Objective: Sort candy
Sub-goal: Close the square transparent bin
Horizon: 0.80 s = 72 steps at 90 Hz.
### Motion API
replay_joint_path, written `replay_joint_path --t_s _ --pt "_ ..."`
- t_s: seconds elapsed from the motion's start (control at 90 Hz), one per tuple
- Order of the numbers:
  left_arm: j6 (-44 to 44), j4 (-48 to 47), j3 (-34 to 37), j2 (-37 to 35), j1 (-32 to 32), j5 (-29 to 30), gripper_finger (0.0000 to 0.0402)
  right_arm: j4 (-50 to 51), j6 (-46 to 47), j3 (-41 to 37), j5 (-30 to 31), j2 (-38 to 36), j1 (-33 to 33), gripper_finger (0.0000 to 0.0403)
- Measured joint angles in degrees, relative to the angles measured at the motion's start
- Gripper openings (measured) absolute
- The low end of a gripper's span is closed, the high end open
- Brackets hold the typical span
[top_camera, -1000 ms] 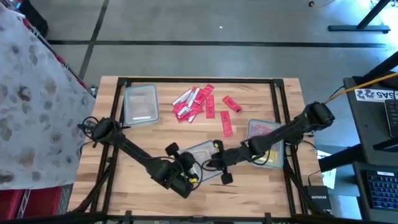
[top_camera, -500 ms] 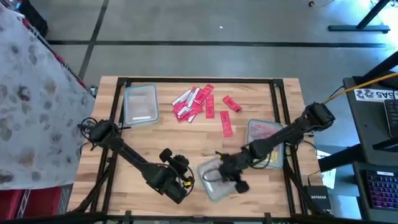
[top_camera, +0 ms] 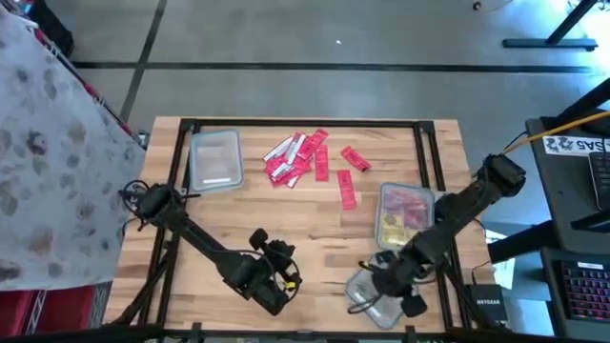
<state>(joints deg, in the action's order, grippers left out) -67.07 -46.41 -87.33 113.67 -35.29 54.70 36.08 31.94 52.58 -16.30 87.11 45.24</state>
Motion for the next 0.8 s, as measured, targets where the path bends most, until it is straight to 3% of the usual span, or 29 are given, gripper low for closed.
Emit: replay_joint_path --t_s 0.322,0.489,0.667,0.8 --pt "0.0 0.29 0.0 -0.02 0.02 0.04 0.0 17.27 18.02 -0.19 5.12 -5.4 6.71 0.0" --pt "0.0 0.48 0.0 -0.02 0.02 0.7 0.0 25.58 24.59 -0.26 11.77 -10.19 8.54 0.0" --pt "0.0 0.33 -0.02 -0.53 0.74 0.5 0.0 29.03 24.49 6.27 19.78 -13.46 12.02 0.0" --pt "-0.11 -0.84 -0.09 -3.47 3.26 -1.11 0.0 27.77 16.76 11.48 30.49 -14.11 14.72 0.0"
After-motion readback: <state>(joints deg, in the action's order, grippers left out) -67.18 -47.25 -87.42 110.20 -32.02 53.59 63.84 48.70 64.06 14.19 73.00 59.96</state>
